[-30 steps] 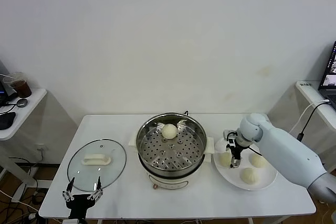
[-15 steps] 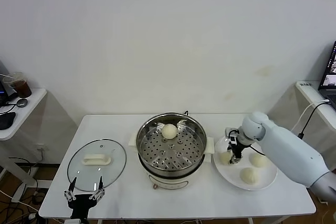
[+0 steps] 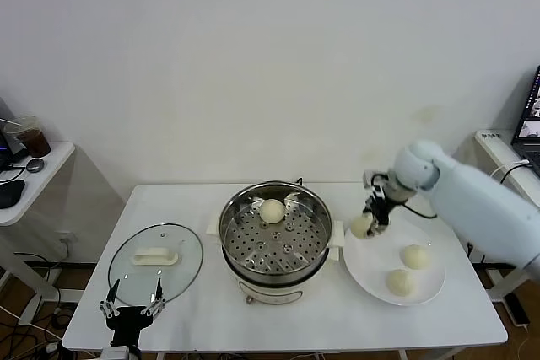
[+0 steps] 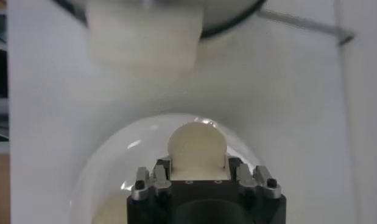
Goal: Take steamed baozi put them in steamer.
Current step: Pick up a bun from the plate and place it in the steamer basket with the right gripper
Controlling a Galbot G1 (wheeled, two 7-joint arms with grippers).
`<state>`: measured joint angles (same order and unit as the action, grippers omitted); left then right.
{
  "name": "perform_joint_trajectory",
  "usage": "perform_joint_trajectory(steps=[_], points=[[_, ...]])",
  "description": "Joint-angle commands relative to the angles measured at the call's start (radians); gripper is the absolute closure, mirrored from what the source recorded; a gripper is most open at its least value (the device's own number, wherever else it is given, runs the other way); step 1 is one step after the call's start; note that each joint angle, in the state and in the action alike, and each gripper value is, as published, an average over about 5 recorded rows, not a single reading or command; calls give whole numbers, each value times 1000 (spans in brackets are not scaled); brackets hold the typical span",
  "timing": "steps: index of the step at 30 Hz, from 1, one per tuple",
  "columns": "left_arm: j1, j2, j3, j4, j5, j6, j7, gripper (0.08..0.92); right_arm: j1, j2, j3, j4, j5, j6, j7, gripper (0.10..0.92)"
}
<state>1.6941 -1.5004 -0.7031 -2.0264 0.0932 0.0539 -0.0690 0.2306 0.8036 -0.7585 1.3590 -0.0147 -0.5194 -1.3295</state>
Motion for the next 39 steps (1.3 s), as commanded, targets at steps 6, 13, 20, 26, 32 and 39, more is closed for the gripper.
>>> perform_joint_trajectory(steps=[6,13,20,26,32,39], points=[[10,3,0,-55,11,11,-6,177,445,166,-266,41,331,-110,-27,473],[22,-9,7,-78,3,11,-11,177,442,343,-310,25,447,-165,13,474],[37,-19,20,-98,0,10,-13,177,370,475,-340,-31,444,-194,66,474],[32,-20,22,-94,-4,10,-14,177,310,510,-381,-53,372,-200,92,474],[20,-19,19,-85,-9,10,-12,177,253,531,-384,-84,345,-207,157,474],[12,-21,19,-82,-12,10,-11,177,199,553,-382,-128,298,-207,181,474]])
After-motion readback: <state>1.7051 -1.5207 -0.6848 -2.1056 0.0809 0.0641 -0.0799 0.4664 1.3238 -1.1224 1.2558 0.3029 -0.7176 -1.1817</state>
